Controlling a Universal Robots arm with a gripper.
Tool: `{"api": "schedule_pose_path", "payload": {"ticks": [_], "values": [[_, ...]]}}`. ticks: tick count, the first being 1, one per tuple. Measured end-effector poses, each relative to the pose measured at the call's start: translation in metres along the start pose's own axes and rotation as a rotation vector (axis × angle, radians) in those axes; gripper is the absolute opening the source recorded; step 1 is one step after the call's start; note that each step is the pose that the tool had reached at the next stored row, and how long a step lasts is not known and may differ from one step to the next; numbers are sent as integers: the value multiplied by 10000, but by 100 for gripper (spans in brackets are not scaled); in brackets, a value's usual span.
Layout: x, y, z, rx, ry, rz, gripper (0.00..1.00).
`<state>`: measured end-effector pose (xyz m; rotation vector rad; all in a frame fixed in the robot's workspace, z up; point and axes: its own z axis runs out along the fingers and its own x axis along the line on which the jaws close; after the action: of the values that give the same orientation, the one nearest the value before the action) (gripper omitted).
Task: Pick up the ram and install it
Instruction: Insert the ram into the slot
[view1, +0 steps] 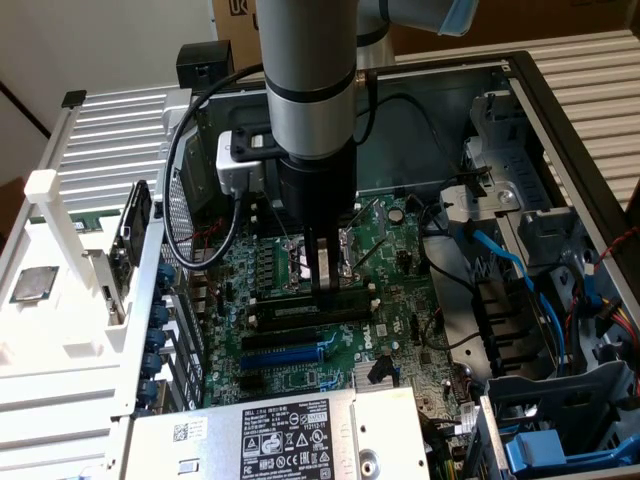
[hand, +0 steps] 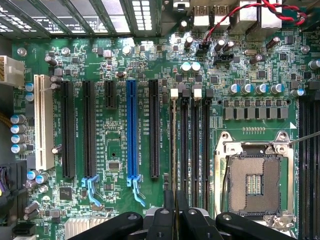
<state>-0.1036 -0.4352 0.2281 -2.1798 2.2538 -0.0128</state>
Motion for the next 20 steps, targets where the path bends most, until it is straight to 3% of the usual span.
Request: {"api": "schedule_pose_path", "payload": {"ticks": [5, 7, 13, 20], "values": [[0, 0, 0, 1, 1, 0, 14], [0, 0, 0, 1, 0, 0, 27], [0, 0, -9, 0, -1, 0, 27], [0, -1, -111, 1, -1, 0, 27]]}}
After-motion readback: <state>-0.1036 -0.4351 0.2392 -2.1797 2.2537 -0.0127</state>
